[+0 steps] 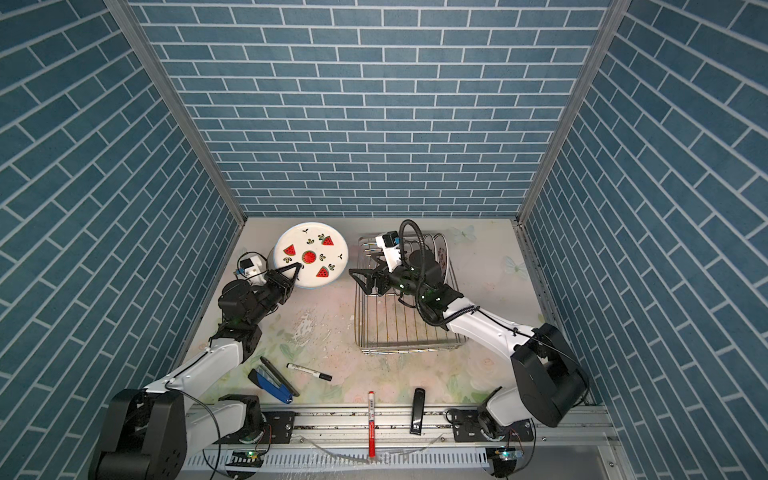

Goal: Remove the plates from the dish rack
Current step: 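Carry the watermelon-print plate toward the stacked plates on the table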

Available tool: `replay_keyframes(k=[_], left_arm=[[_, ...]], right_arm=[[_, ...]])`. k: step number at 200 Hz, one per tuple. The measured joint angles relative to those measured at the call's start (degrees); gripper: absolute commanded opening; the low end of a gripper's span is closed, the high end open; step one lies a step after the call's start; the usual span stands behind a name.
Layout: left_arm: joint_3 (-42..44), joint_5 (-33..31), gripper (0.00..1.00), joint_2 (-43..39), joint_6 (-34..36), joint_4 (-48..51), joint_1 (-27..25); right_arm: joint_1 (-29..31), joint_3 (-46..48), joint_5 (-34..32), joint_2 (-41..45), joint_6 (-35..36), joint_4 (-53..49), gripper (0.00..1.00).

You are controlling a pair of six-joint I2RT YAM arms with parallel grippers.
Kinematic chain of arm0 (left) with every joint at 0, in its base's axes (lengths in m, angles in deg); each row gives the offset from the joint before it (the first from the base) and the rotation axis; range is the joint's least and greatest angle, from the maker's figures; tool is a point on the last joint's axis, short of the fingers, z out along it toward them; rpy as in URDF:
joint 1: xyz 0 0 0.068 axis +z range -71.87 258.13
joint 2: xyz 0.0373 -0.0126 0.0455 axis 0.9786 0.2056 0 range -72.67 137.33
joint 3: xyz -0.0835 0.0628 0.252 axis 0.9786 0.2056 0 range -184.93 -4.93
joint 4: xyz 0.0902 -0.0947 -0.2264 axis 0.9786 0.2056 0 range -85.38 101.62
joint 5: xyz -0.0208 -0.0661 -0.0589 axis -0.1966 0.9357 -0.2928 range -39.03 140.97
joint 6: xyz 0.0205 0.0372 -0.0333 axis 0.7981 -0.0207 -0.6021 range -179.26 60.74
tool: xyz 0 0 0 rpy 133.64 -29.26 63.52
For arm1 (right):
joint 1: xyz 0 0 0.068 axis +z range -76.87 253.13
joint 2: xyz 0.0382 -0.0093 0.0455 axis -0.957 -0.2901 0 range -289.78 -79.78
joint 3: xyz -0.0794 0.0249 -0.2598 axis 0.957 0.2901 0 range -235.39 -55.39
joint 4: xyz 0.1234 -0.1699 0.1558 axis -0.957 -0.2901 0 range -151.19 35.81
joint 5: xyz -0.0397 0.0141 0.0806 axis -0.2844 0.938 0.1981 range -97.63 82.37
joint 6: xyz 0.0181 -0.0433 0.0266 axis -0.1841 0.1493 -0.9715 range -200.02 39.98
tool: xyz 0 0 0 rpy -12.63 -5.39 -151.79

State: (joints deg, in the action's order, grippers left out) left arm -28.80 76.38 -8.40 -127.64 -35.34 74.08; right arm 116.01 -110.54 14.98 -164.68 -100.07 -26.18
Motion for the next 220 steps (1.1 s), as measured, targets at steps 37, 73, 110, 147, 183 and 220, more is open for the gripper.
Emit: replay_keyframes(k=[37, 73, 110, 147, 183, 220], left_arm=[[-1.2, 0.4, 0.0, 0.0, 0.2, 0.7, 2.6], [-1.4, -2.0, 0.0, 0.0, 1.0, 2.4, 4.4], [-2.0, -3.1, 0.0, 1.0, 2.1, 4.7, 6.1], [-3.0, -4.7, 0.0, 5.0, 2.4, 4.9, 8.4], [-3.5, -5.9, 0.0, 9.4, 2.5, 4.6, 9.5], [-3.7, -7.9, 0.0, 10.4, 3.6, 6.0, 9.8]], right_arm=[[2.7, -8.6, -2.3, -6.2, 3.7, -5.6, 0.99], [4.4, -13.9, -2.4, -13.2, 7.5, -8.3, 0.99], [6.4, -23.6, -4.3, -21.2, 10.1, -15.2, 0.99], [7.0, -28.9, -4.7, -25.3, 11.9, -17.8, 0.99], [7.0, -30.6, -2.3, -28.1, 14.5, -18.6, 0.99], [7.0, -41.0, -0.5, -35.6, 15.0, -23.3, 0.99]])
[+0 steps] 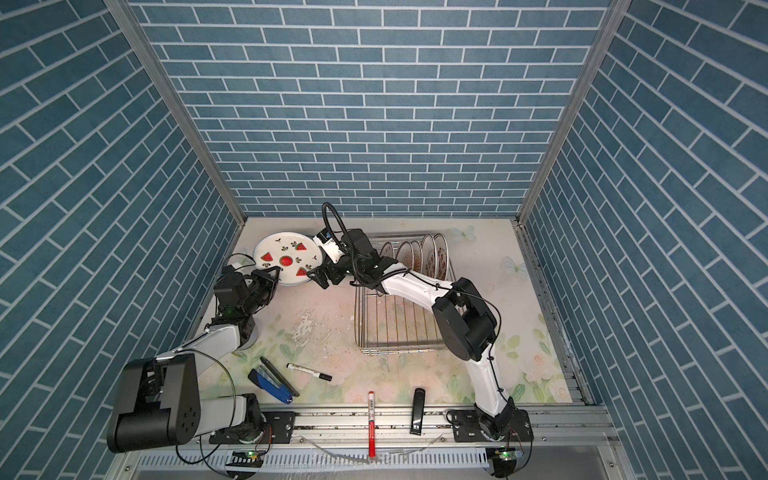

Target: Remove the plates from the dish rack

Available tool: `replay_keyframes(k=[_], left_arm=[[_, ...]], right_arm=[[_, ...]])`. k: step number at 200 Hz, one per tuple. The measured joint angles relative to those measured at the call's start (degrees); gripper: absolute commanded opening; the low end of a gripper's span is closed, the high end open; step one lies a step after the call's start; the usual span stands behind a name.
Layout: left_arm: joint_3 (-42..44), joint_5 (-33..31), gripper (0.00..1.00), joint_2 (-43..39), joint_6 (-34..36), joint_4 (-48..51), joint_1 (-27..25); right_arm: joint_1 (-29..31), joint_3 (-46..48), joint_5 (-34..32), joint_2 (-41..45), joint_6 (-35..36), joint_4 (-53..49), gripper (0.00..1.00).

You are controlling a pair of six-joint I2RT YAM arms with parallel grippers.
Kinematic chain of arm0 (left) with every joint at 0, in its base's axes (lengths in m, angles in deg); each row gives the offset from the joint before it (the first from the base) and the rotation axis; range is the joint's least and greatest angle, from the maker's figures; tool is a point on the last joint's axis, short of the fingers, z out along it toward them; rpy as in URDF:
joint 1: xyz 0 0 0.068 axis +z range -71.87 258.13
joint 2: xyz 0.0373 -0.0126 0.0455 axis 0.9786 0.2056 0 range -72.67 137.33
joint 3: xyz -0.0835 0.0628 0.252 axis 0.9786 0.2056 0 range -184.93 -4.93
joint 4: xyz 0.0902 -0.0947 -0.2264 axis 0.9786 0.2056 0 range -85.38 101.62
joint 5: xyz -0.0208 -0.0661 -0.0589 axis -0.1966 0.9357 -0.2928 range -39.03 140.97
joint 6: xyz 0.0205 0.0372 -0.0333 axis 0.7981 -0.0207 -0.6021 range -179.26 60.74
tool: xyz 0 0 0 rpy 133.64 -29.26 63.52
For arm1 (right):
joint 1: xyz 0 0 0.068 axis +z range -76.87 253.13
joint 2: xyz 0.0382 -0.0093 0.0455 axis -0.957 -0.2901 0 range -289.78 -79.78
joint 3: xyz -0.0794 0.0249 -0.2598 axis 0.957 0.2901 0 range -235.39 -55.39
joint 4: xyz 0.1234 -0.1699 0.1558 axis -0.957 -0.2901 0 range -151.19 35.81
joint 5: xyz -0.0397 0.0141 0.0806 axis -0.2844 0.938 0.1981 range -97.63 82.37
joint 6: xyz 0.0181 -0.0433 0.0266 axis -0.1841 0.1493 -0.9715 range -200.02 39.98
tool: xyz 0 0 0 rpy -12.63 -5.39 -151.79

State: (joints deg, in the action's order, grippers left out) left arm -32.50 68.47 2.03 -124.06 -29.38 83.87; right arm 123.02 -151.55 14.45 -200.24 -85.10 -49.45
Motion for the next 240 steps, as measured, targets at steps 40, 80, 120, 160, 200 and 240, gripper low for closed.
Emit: replay_keyframes(k=[40, 80, 120, 160, 200, 240], left_arm=[[-2.2, 0.0, 0.0, 3.7, 0.3, -1.0, 1.1], [-3.0, 0.6, 0.0, 9.8, -0.6, -4.0, 3.0], [-4.5, 0.7, 0.0, 13.1, -0.9, -4.8, 3.2], [-6.5, 0.8, 0.0, 16.2, -1.3, -6.5, 3.2], [-9.8, 1.2, 0.0, 20.7, -2.1, -8.3, 3.2], [-10.8, 1.4, 0.0, 23.5, -2.3, -8.3, 3.2]], right_arm=[[0.1, -9.6, -1.6, -7.9, 0.0, -4.3, 0.99], [0.1, -10.9, -3.5, -10.5, 0.0, -7.5, 0.99], [0.1, -14.1, -4.1, -12.6, 0.1, -9.1, 0.99], [0.1, -15.1, -4.4, -13.9, 0.1, -9.6, 0.99], [0.1, -15.9, -4.6, -15.3, 0.0, -9.8, 0.99], [-0.4, -16.5, -4.5, -16.4, -0.1, -9.9, 0.99]])
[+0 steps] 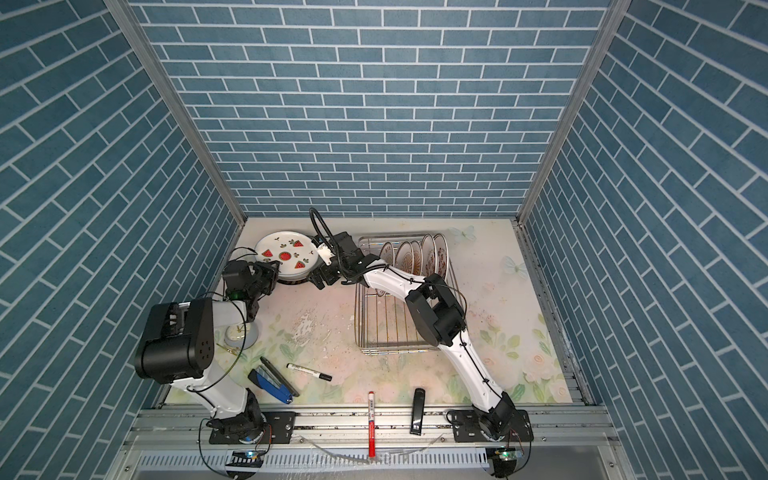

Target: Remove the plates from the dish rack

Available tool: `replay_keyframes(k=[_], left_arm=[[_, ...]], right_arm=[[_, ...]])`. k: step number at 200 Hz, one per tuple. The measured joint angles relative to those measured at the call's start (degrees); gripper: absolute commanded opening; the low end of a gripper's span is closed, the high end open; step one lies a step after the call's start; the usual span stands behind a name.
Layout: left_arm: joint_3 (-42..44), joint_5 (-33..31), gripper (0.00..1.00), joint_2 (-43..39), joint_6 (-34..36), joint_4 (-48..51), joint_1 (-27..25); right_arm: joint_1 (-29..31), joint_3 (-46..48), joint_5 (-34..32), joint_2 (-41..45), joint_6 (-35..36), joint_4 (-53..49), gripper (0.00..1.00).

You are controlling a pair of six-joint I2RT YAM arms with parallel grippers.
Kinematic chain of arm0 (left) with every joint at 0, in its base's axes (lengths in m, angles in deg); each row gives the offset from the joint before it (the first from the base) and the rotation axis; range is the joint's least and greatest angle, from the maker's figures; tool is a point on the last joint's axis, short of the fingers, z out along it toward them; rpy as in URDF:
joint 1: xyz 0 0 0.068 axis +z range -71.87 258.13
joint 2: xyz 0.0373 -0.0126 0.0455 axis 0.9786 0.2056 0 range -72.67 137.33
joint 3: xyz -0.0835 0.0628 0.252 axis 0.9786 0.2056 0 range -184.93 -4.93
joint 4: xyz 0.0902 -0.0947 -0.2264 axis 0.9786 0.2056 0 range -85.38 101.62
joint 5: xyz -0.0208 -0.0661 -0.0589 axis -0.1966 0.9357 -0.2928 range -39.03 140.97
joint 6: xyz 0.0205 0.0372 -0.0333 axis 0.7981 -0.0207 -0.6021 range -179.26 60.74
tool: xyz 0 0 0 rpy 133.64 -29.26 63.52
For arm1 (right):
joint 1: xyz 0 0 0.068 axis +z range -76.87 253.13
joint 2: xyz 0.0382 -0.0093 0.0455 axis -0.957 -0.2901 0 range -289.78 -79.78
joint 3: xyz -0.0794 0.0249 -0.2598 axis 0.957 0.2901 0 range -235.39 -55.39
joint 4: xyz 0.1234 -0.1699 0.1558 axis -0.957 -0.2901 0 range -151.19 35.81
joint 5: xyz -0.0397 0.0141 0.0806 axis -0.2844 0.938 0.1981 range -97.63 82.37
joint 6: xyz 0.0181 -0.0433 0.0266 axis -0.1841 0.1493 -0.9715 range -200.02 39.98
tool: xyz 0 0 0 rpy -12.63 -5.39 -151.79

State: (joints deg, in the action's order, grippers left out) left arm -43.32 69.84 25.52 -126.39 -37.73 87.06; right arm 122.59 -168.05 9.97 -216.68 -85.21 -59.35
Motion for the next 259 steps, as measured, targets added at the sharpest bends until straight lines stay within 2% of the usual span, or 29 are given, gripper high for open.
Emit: replay_keyframes(k=[107, 119, 219, 259], left_arm=[[-2.0, 1.4, 0.0, 5.2, -0.5, -2.1, -0.3], [-2.0, 1.4, 0.02, 5.4, -0.5, -1.6, -0.3], [-2.0, 1.7, 0.11, 5.2, 0.0, -0.2, -0.3], [-2.5, 1.5, 0.13, 0.9, 2.4, 6.4, -0.5]], right_arm=[[-1.4, -0.2, 0.2, -0.2, -1.2, 0.0, 0.98], [-1.4, -0.2, 0.2, -0.2, -1.5, 0.0, 0.99], [-1.4, -0.2, -0.5, -0.3, -2.5, 0.3, 0.98], [-1.4, -0.2, -0.3, -0.3, -2.5, 0.5, 0.98]])
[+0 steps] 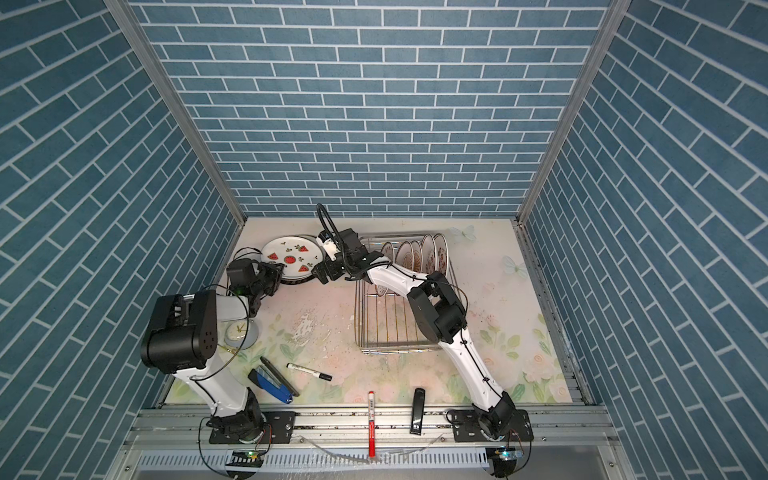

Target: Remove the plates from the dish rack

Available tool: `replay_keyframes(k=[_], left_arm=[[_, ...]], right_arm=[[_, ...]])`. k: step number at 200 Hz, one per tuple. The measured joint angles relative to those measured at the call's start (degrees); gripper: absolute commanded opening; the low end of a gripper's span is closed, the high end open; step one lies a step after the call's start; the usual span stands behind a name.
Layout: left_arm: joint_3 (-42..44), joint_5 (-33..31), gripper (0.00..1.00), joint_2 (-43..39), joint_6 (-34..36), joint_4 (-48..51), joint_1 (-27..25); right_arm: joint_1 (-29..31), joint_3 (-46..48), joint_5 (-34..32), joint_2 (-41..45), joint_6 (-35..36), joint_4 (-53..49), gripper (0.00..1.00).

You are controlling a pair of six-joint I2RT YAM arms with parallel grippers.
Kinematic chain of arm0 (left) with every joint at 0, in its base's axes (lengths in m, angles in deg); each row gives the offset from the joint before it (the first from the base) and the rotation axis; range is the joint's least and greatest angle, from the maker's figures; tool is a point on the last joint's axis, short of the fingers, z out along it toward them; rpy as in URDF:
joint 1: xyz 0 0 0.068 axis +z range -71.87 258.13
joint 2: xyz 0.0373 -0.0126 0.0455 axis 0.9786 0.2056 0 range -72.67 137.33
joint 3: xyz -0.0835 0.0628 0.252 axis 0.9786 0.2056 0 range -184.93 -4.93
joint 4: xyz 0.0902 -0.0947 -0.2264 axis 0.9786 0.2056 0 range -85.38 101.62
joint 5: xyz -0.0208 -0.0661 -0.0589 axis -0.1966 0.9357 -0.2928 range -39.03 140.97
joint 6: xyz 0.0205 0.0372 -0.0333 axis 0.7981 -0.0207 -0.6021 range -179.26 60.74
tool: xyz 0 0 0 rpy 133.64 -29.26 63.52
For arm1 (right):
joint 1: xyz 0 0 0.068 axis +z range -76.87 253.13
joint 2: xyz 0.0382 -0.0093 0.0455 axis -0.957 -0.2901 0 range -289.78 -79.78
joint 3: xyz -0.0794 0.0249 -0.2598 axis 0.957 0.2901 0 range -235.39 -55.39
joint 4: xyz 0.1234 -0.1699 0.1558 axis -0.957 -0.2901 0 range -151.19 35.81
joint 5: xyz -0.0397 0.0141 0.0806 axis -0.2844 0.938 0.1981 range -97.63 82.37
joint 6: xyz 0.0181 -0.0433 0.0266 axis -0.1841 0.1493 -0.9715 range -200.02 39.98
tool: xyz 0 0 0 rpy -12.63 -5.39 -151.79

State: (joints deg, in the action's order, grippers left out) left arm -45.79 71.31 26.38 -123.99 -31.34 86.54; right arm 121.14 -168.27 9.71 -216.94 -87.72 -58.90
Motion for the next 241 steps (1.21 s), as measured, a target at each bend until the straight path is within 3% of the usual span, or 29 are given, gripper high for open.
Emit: replay_keyframes(k=[29, 125, 166, 241], left_arm=[[-0.1, 0.0, 0.11, -2.6, 1.2, 1.2, -0.2], [0.4, 1.2, 0.07, 1.0, -1.9, -1.4, -0.2], [0.4, 0.1, 0.17, 1.0, -1.8, -1.1, -0.2], [-4.3, -1.0, 0.25, 3.8, -0.6, 1.3, -0.2]], right_arm=[[-0.1, 0.1, 0.8, 0.0, -0.7, 1.0, 0.98], [-0.1, 1.4, 0.9, 0.6, -1.0, 1.2, 0.98], [-0.2, 1.1, 0.5, 0.6, -0.9, -0.7, 0.98], [-0.2, 0.1, 0.4, 0.6, -0.9, -1.8, 0.98]])
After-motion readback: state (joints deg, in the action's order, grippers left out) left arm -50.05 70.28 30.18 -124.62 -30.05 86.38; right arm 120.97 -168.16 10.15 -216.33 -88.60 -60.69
